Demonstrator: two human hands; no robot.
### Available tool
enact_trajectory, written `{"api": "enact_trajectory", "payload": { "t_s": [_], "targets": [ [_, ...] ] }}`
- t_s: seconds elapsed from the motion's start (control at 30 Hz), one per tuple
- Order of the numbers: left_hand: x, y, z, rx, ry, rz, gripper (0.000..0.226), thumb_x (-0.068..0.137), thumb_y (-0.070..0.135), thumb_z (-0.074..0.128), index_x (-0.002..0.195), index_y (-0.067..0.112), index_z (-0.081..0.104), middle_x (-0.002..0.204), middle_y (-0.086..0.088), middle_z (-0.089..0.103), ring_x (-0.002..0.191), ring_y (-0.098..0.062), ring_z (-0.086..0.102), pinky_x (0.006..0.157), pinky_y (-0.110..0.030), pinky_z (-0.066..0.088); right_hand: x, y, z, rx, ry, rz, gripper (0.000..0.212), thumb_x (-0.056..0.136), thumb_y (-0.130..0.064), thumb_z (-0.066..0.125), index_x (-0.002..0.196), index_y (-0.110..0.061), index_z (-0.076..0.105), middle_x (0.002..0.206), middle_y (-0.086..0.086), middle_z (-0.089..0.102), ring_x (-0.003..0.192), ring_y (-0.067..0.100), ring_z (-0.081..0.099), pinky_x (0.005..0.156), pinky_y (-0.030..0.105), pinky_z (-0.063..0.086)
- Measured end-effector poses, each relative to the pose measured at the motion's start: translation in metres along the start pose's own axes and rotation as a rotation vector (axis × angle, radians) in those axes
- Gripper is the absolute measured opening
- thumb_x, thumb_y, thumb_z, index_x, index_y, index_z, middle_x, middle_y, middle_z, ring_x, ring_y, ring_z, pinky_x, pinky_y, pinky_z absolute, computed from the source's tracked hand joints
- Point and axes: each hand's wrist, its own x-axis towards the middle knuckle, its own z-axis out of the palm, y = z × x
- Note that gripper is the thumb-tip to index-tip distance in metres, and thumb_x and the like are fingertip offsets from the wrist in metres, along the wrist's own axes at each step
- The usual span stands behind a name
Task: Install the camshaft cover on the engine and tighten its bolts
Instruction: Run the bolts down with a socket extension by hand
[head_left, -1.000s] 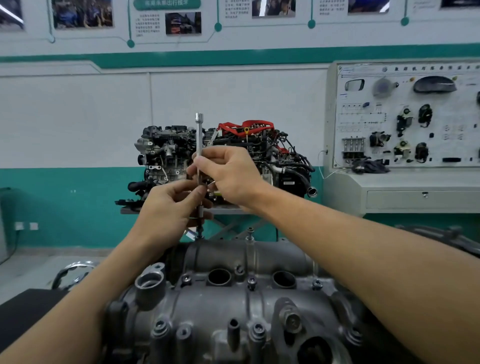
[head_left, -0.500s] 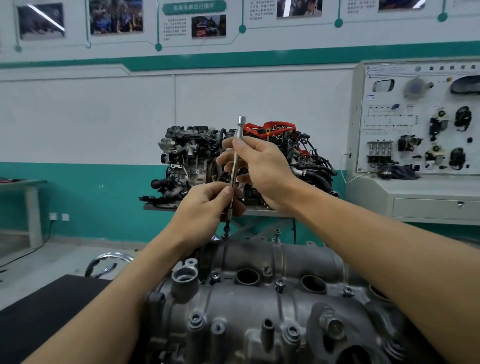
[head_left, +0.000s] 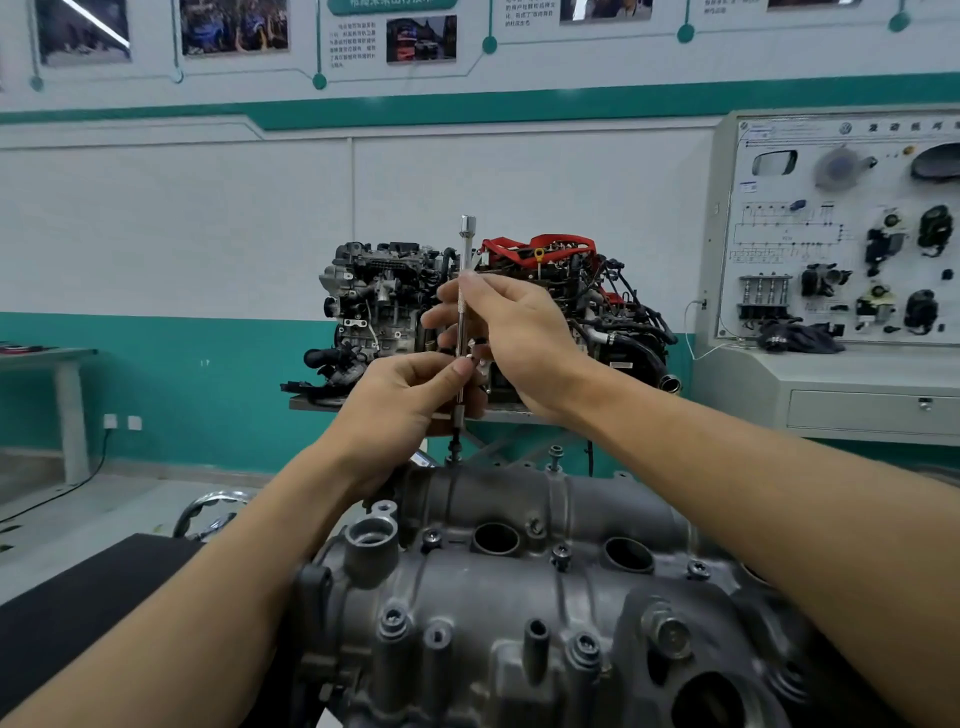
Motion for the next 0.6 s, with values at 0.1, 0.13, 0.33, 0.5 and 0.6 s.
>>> {"api": "enact_trajectory", "payload": {
  "t_s": [0.1,0.13,0.33,0.5,0.6],
  "targets": [
    [0.0003,0.0009,0.0006,0.012,-0.018,-0.029,0.030,0.104,0.024,0.048,0.094,0.006,0.071,0.081,-0.008,0.075,0.074,-0.014,0.070,0.061,-0.020,0.055,-0.0011,0.0000,0.0016,0.015,-0.038,0.043,0.032,0.107,-0.024,0.037,0.100,-0.009,0.064,0.078,0.000,0.075,0.069,0.013,0.065,0.058,0.018,0.052],
    [0.0005,0.0010,0.0006,0.024,-0.022,-0.038,0.031,0.104,0.026,0.047,0.095,0.008,0.070,0.082,-0.008,0.075,0.075,-0.015,0.071,0.062,-0.020,0.055,-0.0012,0.0005,0.0011,0.006,-0.031,0.037,0.031,0.107,-0.023,0.039,0.098,-0.009,0.065,0.076,0.000,0.075,0.068,0.011,0.065,0.058,0.018,0.051],
    [-0.0007,0.0010,0.0020,0.089,0.026,0.010,0.027,0.095,0.024,0.065,0.095,-0.003,0.067,0.079,-0.010,0.073,0.070,-0.016,0.069,0.060,-0.019,0.053,0.0021,0.0054,-0.0028,-0.058,0.104,-0.074,0.022,0.086,-0.025,0.076,0.087,-0.005,0.066,0.074,0.000,0.075,0.074,0.011,0.070,0.072,0.022,0.057],
    [-0.0016,0.0007,0.0019,0.097,0.008,0.024,0.025,0.099,0.016,0.058,0.093,-0.004,0.072,0.082,-0.010,0.074,0.069,-0.014,0.068,0.060,-0.017,0.052,-0.0005,0.0021,-0.0005,-0.015,0.015,0.015,0.026,0.101,-0.030,0.055,0.093,-0.008,0.068,0.082,0.002,0.075,0.069,0.011,0.065,0.058,0.017,0.050],
    [0.0005,0.0005,0.0019,0.077,-0.009,-0.017,0.030,0.102,0.019,0.052,0.103,-0.005,0.071,0.089,-0.013,0.076,0.073,-0.014,0.071,0.062,-0.016,0.053,-0.0017,-0.0005,0.0008,-0.010,-0.037,0.045,0.032,0.106,-0.025,0.042,0.101,-0.005,0.066,0.084,0.005,0.076,0.073,0.017,0.064,0.060,0.020,0.054]
  ]
}}
